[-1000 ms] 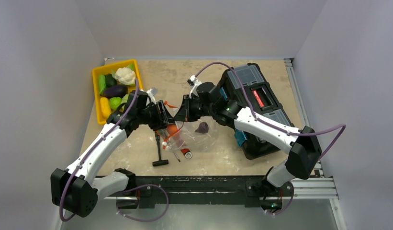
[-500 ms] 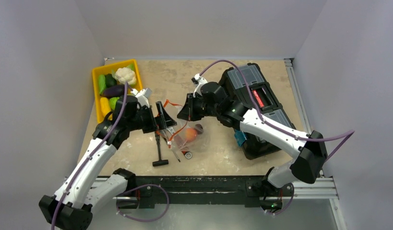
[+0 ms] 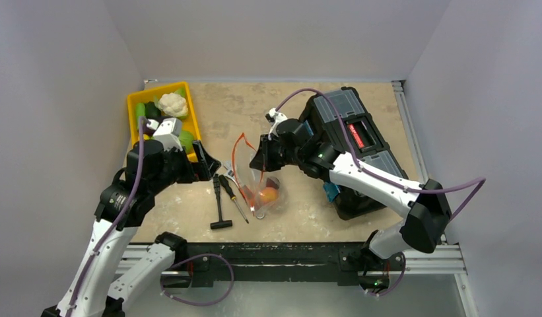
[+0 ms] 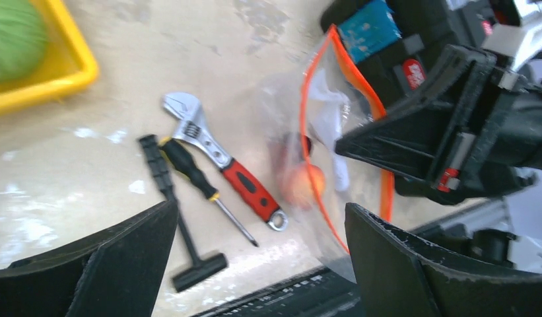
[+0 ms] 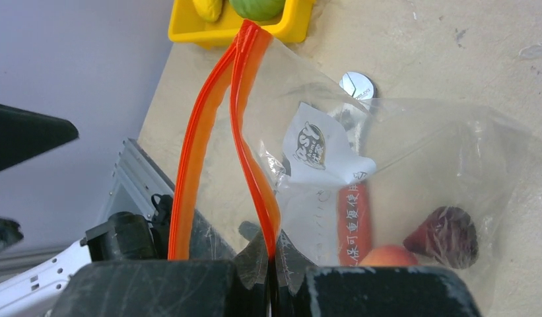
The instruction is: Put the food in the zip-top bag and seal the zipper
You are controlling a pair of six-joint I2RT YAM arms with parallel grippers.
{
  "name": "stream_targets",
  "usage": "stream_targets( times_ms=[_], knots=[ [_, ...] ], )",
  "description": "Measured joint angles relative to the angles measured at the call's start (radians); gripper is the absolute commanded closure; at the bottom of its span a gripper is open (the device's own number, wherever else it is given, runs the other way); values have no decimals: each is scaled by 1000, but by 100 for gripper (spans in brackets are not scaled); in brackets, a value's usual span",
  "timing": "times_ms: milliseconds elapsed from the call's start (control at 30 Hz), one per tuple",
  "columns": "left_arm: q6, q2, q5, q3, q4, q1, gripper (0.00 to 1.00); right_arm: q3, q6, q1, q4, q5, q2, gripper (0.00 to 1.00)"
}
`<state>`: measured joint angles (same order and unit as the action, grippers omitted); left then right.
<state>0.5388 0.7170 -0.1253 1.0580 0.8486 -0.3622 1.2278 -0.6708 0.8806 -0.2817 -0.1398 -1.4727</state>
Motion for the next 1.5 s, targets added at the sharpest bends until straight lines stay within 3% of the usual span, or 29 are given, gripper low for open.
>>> stream_targets(
  times_ms=[233,333,567,867,1167,1333,1500],
  knots=[
    [-106,94,259,38,66,11,1,-23,9,-2,25,-5,-17,100],
    [-116,149,315,28,55,89,1,-38,14,-8,37,-13,-29,100],
    [-62,250,306,-8,-26,383,1,-41,33,-25,69,-48,-69,100],
    [221,622,152,46,-170,690,3,-41,53,-31,89,-93,-96,100],
    [498,836,113,64,-325,758,5,-41,55,-41,122,-117,-103,100],
    [587,982,109,123,-362,780,8,-41,55,-44,126,-121,-118,100],
    [629,1033,105,135,-386,785,7,-41,55,-46,125,-125,-125,100]
  ],
)
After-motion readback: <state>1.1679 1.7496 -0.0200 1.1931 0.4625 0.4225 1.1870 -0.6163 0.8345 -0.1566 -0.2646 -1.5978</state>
